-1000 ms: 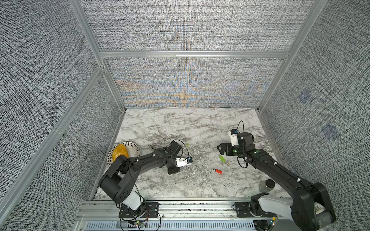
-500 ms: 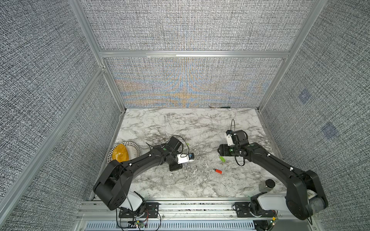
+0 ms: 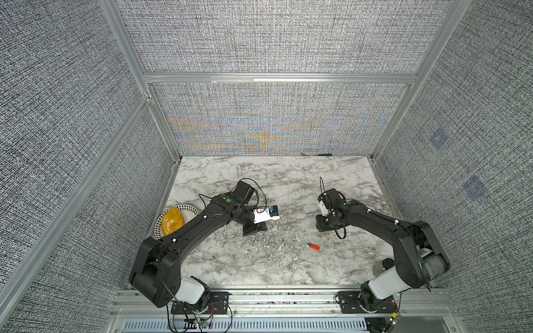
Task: Close the usb drive cover
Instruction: Pick up the USB drive from the center of the board.
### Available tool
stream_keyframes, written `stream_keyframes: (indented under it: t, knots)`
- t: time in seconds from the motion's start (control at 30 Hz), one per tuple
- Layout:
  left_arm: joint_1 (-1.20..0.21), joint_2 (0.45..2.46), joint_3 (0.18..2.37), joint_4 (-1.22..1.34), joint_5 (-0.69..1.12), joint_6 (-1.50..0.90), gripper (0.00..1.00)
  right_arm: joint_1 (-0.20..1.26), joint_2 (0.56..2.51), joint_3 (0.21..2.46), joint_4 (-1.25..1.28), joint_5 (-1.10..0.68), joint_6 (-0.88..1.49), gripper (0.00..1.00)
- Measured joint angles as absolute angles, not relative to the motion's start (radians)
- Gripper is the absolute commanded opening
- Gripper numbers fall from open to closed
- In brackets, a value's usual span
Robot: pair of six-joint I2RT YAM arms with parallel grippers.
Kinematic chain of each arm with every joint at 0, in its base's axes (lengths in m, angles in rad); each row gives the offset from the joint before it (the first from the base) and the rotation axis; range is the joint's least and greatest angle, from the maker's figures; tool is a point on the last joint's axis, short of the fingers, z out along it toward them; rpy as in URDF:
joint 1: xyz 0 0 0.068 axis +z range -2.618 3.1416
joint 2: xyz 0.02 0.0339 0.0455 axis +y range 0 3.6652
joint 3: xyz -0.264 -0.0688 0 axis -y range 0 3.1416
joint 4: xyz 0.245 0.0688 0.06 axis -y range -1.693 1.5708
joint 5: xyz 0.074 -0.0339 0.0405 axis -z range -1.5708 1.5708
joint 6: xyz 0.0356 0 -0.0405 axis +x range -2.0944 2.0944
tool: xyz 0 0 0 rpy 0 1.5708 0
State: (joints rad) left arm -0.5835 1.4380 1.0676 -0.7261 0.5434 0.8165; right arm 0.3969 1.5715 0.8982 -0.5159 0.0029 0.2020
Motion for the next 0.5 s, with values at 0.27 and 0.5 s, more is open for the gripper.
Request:
stream_keyframes:
  t: [0.27,0.5]
  knots:
    - [-0.582,1.433,1.066,-0.735,0.549,0.820,0.00,0.406,1.630,0.915,-0.520,0.018,0.180,0.40]
    - [-0.582,1.432,1.064,-0.734,0.514,0.820,0.00,0.414,1.674,0.933,-0.505,0.035,0.170,0.34]
